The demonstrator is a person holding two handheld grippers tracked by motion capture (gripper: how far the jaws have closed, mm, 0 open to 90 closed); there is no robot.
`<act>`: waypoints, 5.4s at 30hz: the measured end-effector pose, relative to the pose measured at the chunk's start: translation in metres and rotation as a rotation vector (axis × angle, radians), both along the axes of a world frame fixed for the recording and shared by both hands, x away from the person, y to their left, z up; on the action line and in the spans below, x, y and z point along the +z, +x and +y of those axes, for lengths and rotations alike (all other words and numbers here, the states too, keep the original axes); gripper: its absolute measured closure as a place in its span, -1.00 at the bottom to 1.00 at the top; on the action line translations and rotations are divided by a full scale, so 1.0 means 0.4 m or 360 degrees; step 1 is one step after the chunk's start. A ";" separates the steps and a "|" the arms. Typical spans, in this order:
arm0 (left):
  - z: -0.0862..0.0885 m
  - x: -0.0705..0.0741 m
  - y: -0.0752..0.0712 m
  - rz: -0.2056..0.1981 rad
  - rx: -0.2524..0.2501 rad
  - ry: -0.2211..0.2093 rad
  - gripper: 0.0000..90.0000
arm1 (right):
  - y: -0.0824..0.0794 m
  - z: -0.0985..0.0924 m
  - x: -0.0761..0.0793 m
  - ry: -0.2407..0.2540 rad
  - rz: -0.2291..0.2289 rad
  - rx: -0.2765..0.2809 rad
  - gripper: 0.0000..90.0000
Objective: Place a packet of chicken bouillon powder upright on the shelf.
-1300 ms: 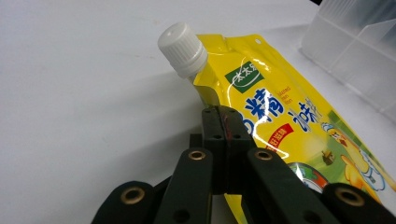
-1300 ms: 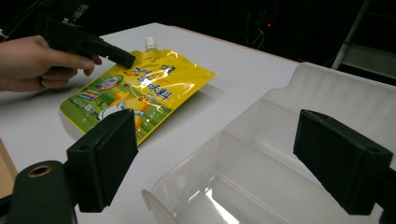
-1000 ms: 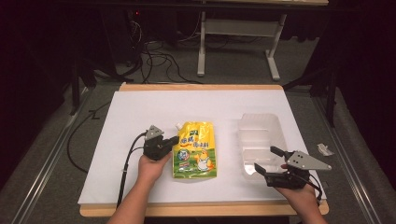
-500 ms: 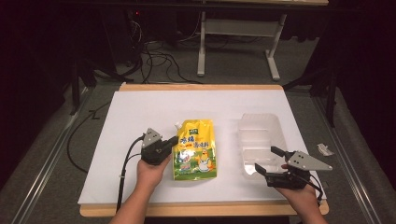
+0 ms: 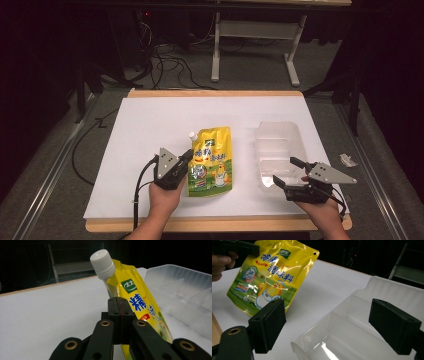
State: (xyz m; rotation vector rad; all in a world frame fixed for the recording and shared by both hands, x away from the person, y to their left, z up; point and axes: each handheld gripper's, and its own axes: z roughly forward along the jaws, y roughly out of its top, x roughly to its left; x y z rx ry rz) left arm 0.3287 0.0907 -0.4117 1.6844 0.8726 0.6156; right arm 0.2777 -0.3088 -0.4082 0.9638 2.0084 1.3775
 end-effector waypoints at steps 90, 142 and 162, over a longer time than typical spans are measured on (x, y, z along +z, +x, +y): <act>-0.031 -0.024 -0.057 -0.0202 -0.0222 0.0118 1.00 | 0.042 0.214 0.048 0.0150 0.0032 0.0320 1.00; 0.040 -0.028 -0.045 0.0057 -0.0182 0.0107 0.14 | 0.068 0.265 -0.002 0.0119 0.0261 0.0444 1.00; 0.063 -0.034 -0.026 0.0098 -0.0193 0.0055 -0.02 | 0.057 0.247 0.028 0.0140 0.0193 0.0443 1.00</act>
